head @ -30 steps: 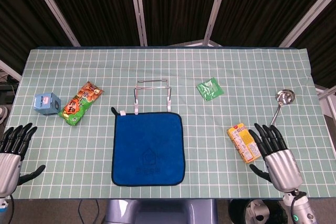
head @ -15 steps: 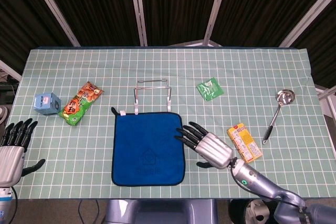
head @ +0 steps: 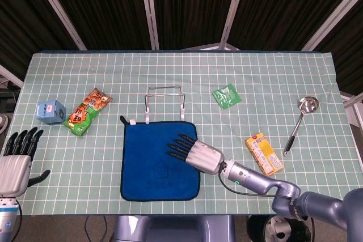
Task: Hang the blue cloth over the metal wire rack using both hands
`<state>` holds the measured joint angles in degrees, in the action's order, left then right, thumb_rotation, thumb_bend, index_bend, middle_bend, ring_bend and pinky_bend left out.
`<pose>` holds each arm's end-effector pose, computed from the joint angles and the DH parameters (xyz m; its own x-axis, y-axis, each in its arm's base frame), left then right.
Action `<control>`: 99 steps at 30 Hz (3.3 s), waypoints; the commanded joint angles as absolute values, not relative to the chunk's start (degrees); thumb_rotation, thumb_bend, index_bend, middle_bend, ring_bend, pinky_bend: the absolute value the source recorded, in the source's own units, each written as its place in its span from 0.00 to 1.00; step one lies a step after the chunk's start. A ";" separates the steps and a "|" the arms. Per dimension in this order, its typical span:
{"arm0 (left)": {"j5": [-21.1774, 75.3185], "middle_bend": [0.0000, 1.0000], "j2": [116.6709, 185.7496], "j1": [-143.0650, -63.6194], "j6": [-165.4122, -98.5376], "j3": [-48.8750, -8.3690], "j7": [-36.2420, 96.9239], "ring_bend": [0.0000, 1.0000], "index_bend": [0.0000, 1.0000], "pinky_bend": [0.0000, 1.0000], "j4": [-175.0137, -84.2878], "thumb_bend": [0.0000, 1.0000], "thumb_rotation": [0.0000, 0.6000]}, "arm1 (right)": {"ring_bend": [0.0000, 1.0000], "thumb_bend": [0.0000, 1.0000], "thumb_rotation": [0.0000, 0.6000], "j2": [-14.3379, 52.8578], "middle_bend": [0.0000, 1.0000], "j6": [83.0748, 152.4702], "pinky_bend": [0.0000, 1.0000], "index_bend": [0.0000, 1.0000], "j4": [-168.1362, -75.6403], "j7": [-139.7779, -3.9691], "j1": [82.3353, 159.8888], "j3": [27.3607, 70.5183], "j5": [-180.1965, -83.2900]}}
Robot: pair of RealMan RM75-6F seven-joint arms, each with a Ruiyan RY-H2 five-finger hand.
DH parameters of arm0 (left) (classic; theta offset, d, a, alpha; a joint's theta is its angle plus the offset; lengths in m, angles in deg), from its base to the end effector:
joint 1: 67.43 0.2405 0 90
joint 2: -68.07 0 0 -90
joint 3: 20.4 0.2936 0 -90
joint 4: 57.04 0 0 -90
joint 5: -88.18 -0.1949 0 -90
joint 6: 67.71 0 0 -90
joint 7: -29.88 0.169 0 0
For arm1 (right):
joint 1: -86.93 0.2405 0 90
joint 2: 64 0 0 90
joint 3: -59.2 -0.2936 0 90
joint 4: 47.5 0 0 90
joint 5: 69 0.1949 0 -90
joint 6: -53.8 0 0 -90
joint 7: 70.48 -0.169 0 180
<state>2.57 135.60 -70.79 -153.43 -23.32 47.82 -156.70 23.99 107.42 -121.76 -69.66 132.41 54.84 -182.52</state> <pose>-0.3155 0.1972 0.1614 0.5076 0.0143 0.8615 0.8615 0.0067 -0.5077 -0.1274 -0.3394 -0.0365 0.6841 0.0071 0.7294 -0.3316 -0.8876 0.3196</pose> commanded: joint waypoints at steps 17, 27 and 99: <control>3.31 0.00 136.21 -71.23 -153.11 -23.14 48.85 0.00 0.00 0.00 -156.57 0.00 1.00 | 0.00 0.28 1.00 33.07 0.00 110.03 0.00 0.00 -104.70 -69.92 136.28 59.64 -182.44; 3.75 0.00 136.44 -71.44 -152.80 -22.98 49.14 0.00 0.00 0.00 -156.32 0.00 1.00 | 0.00 0.28 1.00 34.01 0.00 111.87 0.00 0.00 -101.59 -69.88 137.35 61.36 -182.03; -2.60 0.00 141.65 -82.47 -139.80 -21.97 41.52 0.00 0.17 0.00 -146.68 0.02 1.00 | 0.00 0.63 1.00 37.90 0.01 117.46 0.00 0.62 -100.22 -72.35 140.43 63.35 -174.56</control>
<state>0.73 139.52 -78.23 -144.29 -22.04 45.69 -150.55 38.02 117.48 -99.93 -72.29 140.35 63.52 -174.73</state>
